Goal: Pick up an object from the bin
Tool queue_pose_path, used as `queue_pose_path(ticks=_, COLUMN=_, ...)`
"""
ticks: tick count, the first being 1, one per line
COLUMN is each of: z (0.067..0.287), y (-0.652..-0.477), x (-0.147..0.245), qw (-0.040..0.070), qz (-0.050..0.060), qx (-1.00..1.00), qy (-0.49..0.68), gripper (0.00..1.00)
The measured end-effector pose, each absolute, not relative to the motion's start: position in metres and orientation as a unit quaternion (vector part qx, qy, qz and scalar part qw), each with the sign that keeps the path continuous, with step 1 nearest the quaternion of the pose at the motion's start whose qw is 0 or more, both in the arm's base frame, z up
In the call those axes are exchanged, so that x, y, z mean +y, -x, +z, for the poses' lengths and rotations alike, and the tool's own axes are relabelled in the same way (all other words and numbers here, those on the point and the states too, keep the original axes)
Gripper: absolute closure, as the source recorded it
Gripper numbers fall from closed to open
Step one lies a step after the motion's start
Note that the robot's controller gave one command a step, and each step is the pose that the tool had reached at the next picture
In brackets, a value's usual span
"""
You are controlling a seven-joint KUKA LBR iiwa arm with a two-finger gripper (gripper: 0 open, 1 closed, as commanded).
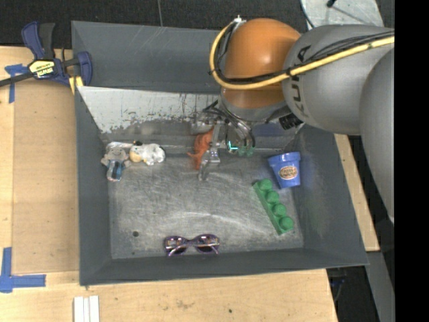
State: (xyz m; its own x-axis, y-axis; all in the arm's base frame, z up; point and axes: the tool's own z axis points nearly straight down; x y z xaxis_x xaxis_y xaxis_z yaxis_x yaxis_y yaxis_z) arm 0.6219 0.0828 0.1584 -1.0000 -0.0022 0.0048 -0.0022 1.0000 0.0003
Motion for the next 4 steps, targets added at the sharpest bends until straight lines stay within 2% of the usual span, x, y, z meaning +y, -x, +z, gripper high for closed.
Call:
queue_pose_path(ticks=1, z=0.163, y=-0.624, x=0.083, qw=-0.002, qz=0.000, qx=-1.000, qy=0.000, gripper=0.00)
queue_pose_path(ticks=2, z=0.132, y=-0.621, x=0.071, qw=-0.004, qz=0.000, qx=-0.999, qy=-0.044, gripper=0.00)
queue_pose_path(ticks=3, z=0.104, y=-0.621, x=0.019, qw=-0.002, qz=-0.001, qx=-0.998, qy=-0.059, gripper=0.00)
queue_pose_path(ticks=4, z=0.085, y=-0.612, x=0.069, qw=-0.002, qz=0.000, qx=-0.968, qy=-0.251, gripper=1.00)
